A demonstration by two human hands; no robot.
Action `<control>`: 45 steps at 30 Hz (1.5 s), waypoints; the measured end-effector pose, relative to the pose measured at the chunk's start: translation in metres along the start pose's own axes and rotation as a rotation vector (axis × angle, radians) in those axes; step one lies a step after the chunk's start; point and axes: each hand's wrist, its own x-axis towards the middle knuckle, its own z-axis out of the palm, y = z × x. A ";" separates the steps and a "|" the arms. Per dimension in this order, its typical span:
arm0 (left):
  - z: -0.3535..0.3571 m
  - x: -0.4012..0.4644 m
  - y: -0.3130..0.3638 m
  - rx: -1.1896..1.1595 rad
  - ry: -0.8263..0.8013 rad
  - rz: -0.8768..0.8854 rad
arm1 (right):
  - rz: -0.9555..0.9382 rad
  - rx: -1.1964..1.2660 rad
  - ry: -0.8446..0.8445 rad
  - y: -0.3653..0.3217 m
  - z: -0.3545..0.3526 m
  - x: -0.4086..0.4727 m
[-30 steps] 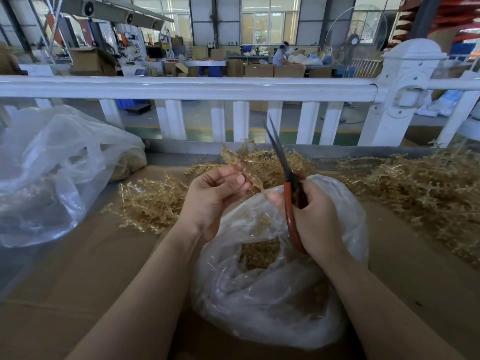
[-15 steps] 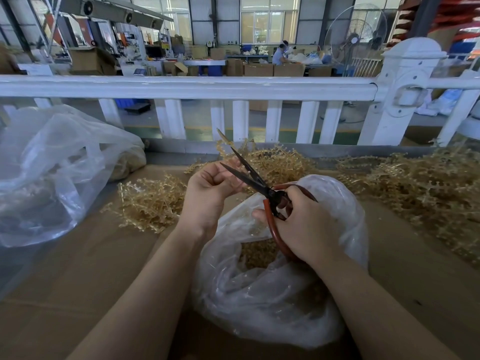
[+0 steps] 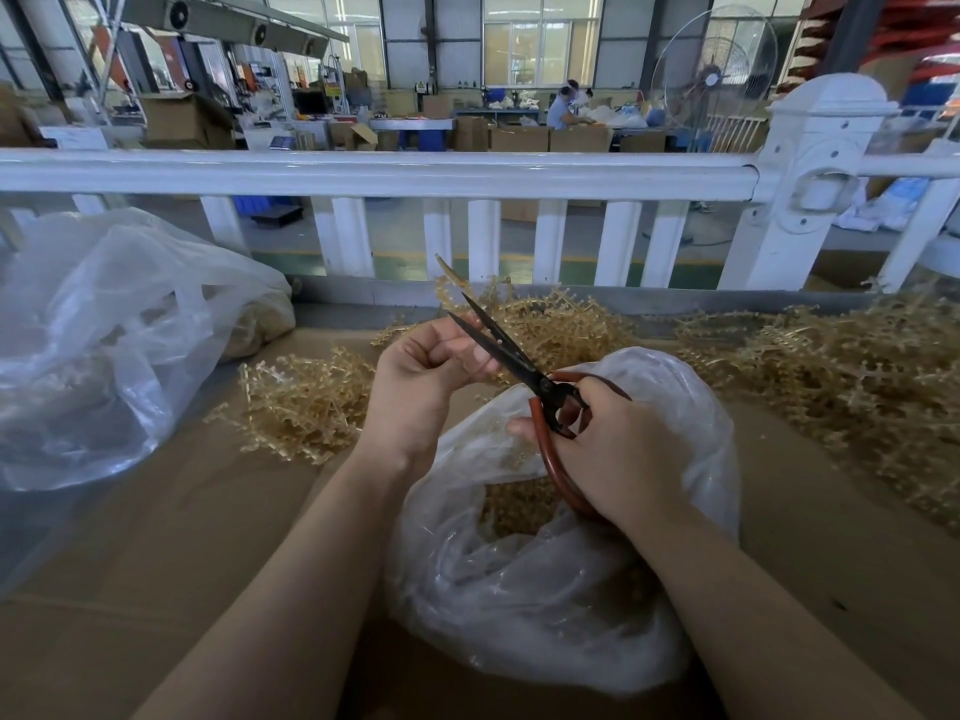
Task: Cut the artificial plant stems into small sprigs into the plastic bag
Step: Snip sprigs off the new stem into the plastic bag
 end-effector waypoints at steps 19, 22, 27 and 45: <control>-0.003 0.000 -0.004 0.094 0.006 -0.074 | -0.012 -0.116 0.023 -0.005 -0.005 -0.001; -0.003 -0.001 -0.003 0.102 0.015 -0.068 | -0.013 -0.145 0.031 -0.005 -0.006 -0.002; -0.003 -0.002 -0.003 0.071 0.018 -0.086 | -0.002 -0.155 0.025 -0.005 -0.005 -0.002; -0.003 -0.002 -0.004 0.217 -0.058 0.008 | -0.008 -0.135 0.051 -0.002 -0.004 -0.002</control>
